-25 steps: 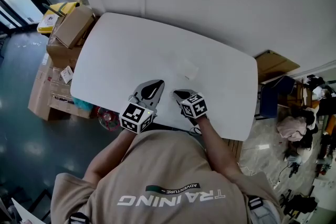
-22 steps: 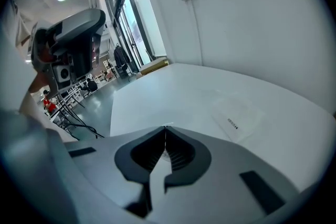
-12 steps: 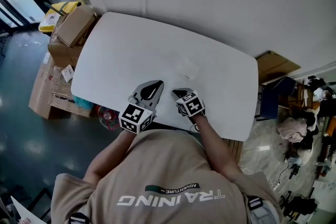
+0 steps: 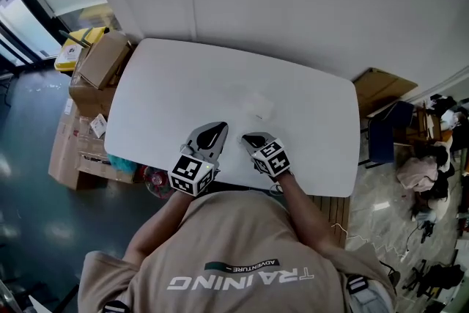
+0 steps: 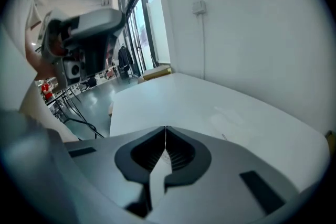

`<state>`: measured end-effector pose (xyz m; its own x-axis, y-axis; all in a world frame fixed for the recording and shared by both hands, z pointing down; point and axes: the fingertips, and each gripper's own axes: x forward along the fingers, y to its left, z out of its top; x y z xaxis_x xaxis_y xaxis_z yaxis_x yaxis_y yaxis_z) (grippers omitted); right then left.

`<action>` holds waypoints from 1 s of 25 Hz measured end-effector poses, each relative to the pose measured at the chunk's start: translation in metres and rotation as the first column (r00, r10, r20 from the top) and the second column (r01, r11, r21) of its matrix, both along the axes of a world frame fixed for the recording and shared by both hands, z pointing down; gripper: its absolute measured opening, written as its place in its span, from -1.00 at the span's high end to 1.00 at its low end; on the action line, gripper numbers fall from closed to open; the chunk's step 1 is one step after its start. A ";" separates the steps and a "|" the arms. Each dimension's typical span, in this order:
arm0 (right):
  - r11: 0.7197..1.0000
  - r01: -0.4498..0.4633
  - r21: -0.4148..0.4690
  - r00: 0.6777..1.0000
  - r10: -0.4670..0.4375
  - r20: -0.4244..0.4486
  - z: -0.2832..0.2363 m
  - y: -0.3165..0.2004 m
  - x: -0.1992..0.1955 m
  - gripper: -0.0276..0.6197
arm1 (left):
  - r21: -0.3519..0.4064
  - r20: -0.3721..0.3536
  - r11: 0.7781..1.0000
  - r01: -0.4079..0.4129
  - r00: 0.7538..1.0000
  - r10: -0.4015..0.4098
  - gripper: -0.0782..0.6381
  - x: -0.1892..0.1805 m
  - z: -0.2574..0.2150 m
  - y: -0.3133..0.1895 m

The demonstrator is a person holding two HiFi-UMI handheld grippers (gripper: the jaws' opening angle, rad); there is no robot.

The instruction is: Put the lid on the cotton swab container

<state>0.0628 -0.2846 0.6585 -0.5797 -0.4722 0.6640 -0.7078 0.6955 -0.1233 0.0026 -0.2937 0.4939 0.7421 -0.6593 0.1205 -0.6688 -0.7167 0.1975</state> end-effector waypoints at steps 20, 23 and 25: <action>0.770 -0.306 0.559 0.945 0.174 0.278 -0.245 -0.004 0.070 0.86 | 0.176 0.007 0.982 -0.068 0.998 0.068 0.75 0.016 -0.080 -0.054; 0.753 -0.314 0.579 0.941 0.165 0.296 -0.260 0.000 0.070 0.86 | 0.182 0.000 0.982 -0.057 0.998 0.058 0.75 0.015 -0.087 -0.059; 0.756 -0.301 0.581 0.947 0.164 0.277 -0.263 0.004 0.069 0.86 | 0.194 0.010 0.979 -0.056 0.998 0.055 0.75 0.017 -0.089 -0.058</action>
<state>0.1322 -0.2807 0.3951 -0.4824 -0.8729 0.0729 -0.8655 0.4878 0.1138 0.0196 -0.3521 0.4050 0.7780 -0.6283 -0.0021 -0.6275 -0.7771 0.0480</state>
